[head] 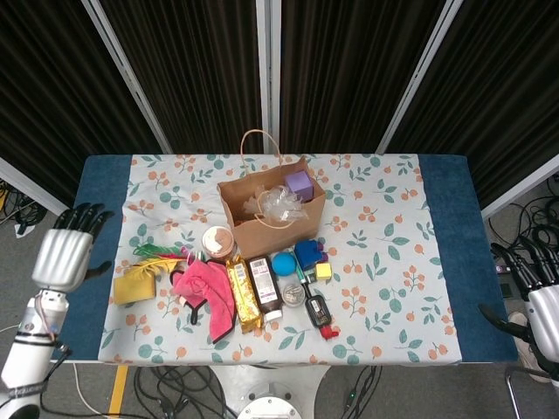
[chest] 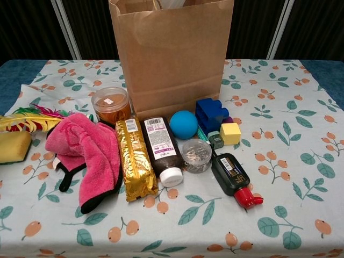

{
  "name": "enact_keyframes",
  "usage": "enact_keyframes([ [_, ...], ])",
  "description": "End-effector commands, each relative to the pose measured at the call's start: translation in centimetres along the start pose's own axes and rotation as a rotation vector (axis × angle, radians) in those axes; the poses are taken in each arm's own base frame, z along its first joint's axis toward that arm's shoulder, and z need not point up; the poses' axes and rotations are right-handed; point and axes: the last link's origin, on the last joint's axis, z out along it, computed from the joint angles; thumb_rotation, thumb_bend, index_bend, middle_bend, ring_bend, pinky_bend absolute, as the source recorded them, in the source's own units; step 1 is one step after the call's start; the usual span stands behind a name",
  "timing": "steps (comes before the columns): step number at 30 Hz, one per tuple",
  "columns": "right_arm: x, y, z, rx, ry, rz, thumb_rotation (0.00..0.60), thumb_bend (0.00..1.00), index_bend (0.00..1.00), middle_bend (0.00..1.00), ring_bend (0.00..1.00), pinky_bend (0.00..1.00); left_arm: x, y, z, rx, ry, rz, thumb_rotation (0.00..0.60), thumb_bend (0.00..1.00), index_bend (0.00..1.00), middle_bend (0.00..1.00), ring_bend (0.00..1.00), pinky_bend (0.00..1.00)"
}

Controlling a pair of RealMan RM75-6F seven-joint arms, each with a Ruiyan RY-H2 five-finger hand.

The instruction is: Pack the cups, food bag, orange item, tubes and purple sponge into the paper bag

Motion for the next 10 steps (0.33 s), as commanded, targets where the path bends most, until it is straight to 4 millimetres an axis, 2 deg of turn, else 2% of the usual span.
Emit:
enact_keyframes([
  [1,-0.7,0.2,-1.5,-0.012,0.024,-0.083,0.600,0.04,0.10,0.20,0.01,0.00,-0.7,-1.0,-3.3,0.025,-0.008,0.019,0.600,0.05,0.26,0.26,0.16,0.21],
  [10,-2.8,1.3,-3.9,-0.052,-0.040,-0.102,0.600,0.04,0.10,0.18,0.00,0.00,-1.4,-4.0,-7.0,0.080,-0.004,0.059,0.600,0.05,0.26,0.24,0.16,0.21],
])
